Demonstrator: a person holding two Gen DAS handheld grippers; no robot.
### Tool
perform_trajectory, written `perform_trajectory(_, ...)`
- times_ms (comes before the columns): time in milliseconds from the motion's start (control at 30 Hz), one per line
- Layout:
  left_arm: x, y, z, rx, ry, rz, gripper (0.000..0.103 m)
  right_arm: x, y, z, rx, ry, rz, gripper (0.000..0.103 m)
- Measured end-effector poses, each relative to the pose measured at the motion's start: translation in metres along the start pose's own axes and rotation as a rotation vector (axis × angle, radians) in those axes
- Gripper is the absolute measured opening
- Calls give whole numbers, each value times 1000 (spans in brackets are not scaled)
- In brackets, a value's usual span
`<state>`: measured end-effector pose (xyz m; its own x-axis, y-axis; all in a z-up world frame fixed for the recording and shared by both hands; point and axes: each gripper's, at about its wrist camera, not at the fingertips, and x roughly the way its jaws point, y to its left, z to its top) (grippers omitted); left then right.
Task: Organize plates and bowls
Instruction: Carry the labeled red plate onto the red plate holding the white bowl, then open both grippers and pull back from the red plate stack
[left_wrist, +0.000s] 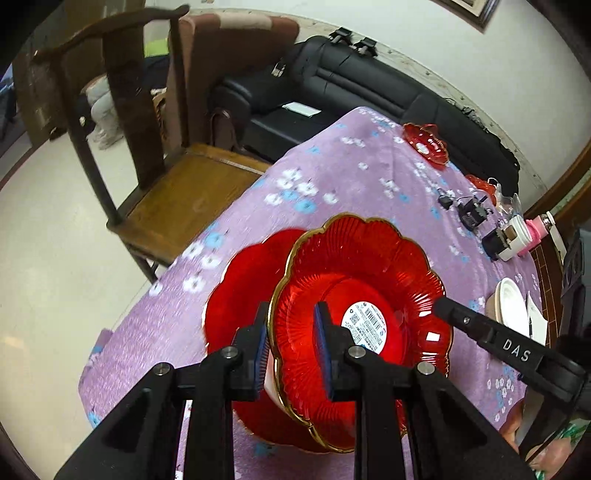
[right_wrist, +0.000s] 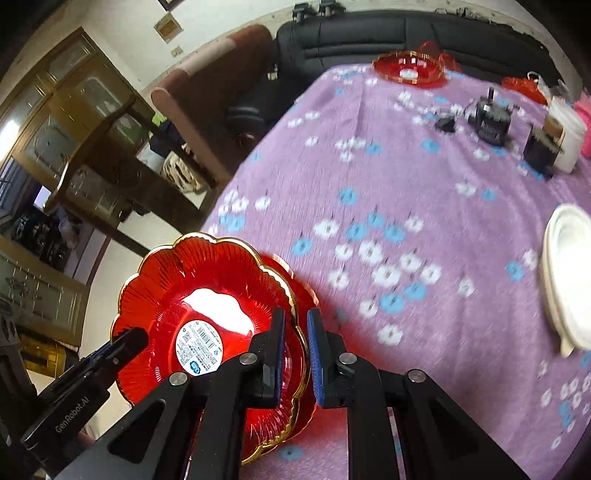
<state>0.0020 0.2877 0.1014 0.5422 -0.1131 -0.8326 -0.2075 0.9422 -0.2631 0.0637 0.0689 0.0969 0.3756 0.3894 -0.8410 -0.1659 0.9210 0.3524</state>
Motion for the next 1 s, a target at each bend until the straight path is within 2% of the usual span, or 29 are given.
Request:
perform_trajectory(233,25,21,-7,-58,57,-3,21,20,-6,-8,43,21,5,15)
perform_trajectory(400,26,29,-10,-91,49,-46,23,15,-6,-8,82,-38,43,18)
perform_trajectory(600,9,32,-16,-100,-6,-73,40,-23,-11,-17,74,-175,61,22)
perform_trajectory(767,-13,30,-30,-108,-56,-87,51,-60,-16,-34,15,-261,32,35)
perform_trajectory(833,-23,24,-37,-88,-79,-85,59,-74,-24,-44,0,-286,23,41)
perform_trajectory(1000,-51,-9,-61,13,-159,-81,71,-91,-49,-65,-10,-306,-3,43)
